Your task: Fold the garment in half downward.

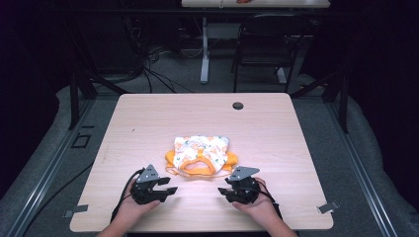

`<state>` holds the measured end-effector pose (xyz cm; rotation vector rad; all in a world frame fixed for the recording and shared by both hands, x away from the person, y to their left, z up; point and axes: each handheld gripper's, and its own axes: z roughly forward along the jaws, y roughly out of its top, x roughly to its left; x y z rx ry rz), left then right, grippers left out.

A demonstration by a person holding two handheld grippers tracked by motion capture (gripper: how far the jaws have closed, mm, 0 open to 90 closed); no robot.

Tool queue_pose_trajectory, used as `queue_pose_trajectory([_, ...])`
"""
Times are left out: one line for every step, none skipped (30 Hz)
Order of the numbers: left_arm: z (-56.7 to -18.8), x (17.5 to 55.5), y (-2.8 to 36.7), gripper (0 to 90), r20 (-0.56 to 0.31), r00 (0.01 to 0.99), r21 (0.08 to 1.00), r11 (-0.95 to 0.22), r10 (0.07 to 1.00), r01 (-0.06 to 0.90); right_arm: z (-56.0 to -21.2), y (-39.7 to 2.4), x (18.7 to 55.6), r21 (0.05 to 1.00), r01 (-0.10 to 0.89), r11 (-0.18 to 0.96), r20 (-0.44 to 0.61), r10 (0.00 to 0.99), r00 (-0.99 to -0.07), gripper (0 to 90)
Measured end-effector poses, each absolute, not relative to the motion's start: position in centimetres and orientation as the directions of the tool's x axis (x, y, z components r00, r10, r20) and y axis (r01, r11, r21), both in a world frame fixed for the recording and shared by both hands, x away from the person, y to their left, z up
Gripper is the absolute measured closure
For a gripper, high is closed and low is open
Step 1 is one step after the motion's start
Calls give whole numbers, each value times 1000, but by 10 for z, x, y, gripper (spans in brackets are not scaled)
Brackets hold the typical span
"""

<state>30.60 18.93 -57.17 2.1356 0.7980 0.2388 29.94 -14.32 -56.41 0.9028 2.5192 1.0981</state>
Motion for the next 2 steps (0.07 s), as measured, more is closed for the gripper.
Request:
queue_pose_trajectory([-572, 306, 189, 497, -99, 780, 761, -458, 618, 460, -565, -143, 300, 731, 441, 521, 18, 632, -775, 535])
queue_pose_trajectory([-572, 306, 188, 495, -93, 782, 763, -461, 616, 454, -565, -144, 300, 731, 441, 521, 16, 633, -774, 529])
